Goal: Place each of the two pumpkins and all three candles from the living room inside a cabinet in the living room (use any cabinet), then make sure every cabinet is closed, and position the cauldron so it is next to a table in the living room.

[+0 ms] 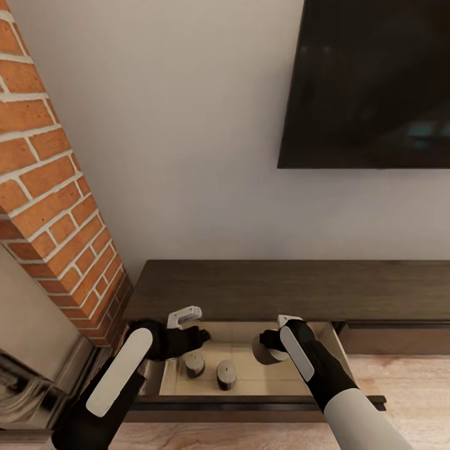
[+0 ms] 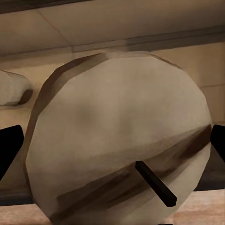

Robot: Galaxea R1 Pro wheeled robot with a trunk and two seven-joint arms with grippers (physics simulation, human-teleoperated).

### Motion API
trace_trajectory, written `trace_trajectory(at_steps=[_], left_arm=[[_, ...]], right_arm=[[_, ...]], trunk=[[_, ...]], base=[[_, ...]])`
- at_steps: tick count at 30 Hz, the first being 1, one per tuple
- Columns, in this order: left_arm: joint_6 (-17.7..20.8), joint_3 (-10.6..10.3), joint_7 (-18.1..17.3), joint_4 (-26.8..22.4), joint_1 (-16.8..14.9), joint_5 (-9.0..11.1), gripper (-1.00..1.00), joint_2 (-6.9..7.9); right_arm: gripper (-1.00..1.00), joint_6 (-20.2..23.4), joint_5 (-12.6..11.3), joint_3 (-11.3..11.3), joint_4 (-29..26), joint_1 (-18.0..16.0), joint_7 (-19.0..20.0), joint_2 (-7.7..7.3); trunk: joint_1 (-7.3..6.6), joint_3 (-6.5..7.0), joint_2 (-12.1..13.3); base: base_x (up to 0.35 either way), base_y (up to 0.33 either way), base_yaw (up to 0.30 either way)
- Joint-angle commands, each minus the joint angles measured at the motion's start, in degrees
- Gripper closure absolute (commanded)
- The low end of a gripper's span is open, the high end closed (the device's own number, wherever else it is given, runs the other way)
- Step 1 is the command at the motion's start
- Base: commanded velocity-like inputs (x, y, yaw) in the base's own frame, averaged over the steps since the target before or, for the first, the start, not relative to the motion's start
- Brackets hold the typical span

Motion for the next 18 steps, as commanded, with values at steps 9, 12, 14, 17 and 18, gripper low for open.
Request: trace_trajectory(at_steps=[9,12,14,17,18], left_arm=[[0.44,5.56,0.36,-0.1,-0.06,14.55,-1.0,1.22],[0.45,5.79,0.35,-0.09,-0.06,15.1,-1.0,1.27],[0.45,5.71,0.37,-0.09,-0.06,15.26,-1.0,1.29],[0.45,5.5,0.42,-0.08,-0.06,15.34,-1.0,1.22],[0.45,5.51,0.42,-0.08,-0.06,15.35,-1.0,1.22]], right_arm=[[1.0,-0.01,-0.61,0.01,0.3,-0.04,-0.75,0.01],[1.0,-0.03,-0.6,0.01,0.31,-0.04,-0.75,0.05],[1.0,-0.68,-0.56,0.12,0.8,-0.04,-0.75,0.08],[1.0,-2.68,-0.56,1.43,4.83,-0.14,-0.81,0.18],[1.0,-2.83,-0.53,1.63,5.46,-0.15,-0.82,0.19]], trunk=[[1.98,-1.67,-3.65],[2.64,-2.21,-4.86],[3.08,-2.57,-5.66],[3.74,-3.11,-6.86],[3.96,-3.29,-7.26]], base=[[0.0,0.0,0.0],[0.0,0.0,0.0],[0.0,0.0,0.0],[0.0,0.0,0.0],[0.0,0.0,0.0]])
